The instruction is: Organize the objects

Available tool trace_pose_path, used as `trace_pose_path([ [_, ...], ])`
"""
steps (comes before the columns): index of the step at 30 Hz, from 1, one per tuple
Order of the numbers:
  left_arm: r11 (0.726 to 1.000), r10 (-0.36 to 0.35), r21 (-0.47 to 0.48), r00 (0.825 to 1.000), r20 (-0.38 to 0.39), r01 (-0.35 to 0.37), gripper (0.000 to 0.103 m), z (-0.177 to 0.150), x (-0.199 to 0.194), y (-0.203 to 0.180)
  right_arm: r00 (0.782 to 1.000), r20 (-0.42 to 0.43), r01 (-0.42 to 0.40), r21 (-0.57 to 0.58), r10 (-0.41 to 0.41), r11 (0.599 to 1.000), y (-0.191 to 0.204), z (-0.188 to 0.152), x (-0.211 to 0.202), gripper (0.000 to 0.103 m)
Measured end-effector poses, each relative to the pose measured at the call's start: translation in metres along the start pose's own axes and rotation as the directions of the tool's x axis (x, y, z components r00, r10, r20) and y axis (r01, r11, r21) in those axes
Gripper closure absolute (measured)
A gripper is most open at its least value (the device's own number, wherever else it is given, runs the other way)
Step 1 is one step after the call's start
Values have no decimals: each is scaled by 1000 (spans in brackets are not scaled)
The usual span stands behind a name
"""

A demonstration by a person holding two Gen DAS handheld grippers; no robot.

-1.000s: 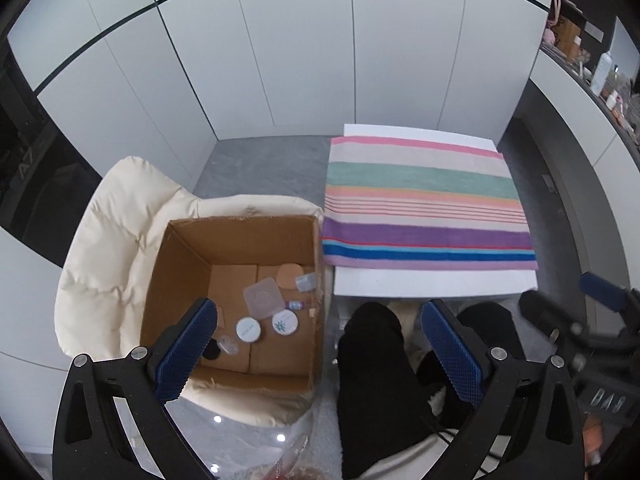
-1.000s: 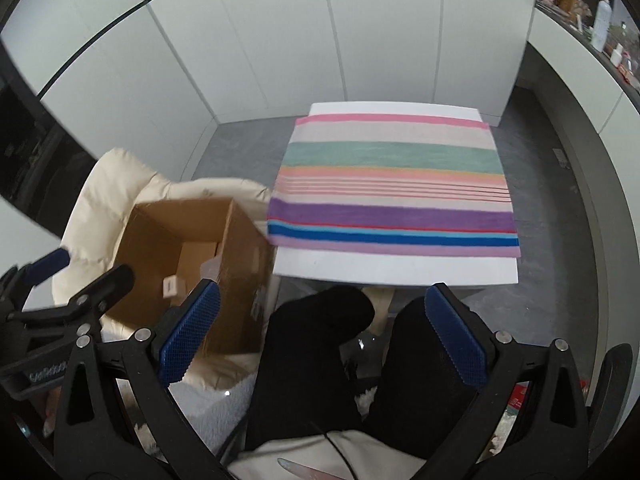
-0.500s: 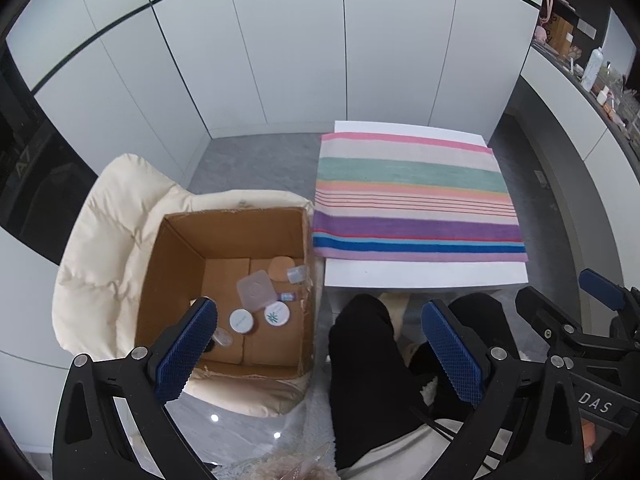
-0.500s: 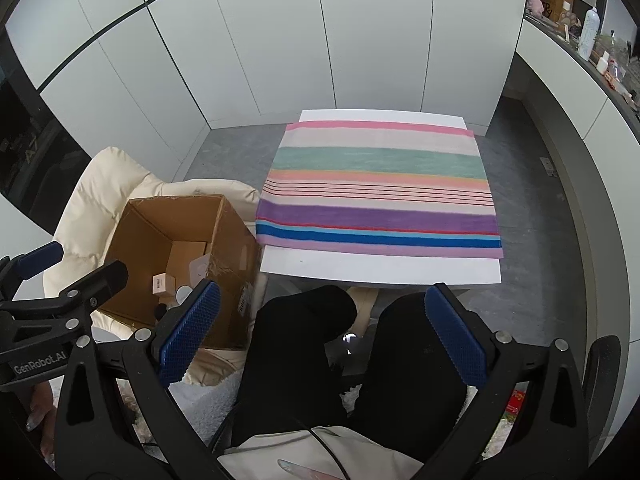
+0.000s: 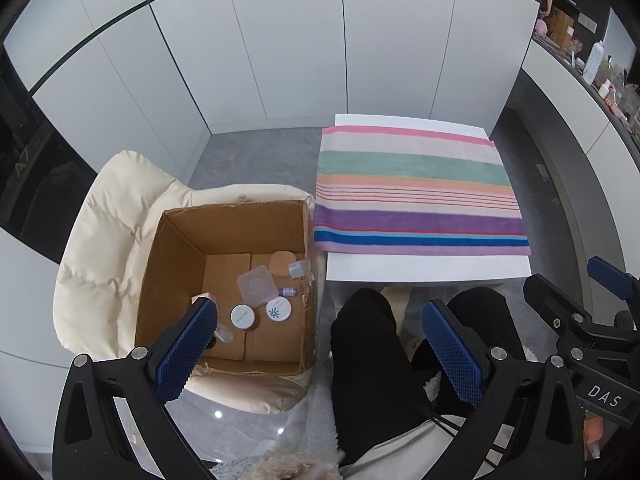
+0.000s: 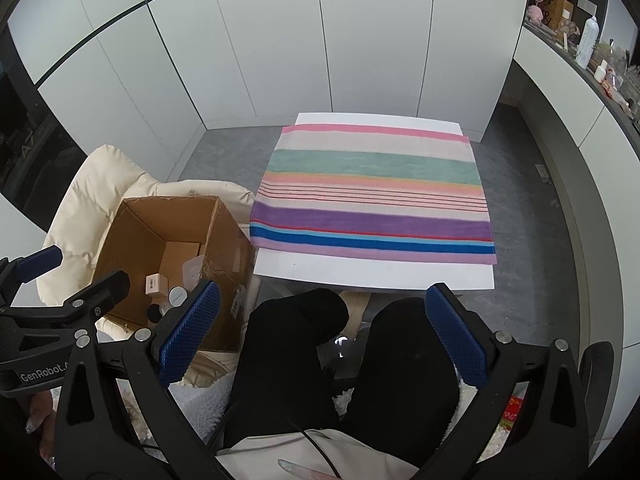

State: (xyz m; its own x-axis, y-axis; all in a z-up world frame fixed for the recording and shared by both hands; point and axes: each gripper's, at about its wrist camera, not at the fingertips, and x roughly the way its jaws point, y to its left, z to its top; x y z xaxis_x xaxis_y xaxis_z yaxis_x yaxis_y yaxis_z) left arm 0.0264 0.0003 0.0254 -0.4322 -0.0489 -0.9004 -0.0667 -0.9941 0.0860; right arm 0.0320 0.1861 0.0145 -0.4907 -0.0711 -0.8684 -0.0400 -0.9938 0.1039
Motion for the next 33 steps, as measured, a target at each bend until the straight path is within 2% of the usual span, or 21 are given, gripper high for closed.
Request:
trace_pose_path([
  [33,1000,-22,-5,1000,-22,21,0,1,8,4,1000,-4,5,-7,-5,1000,-3,-3,2,0],
])
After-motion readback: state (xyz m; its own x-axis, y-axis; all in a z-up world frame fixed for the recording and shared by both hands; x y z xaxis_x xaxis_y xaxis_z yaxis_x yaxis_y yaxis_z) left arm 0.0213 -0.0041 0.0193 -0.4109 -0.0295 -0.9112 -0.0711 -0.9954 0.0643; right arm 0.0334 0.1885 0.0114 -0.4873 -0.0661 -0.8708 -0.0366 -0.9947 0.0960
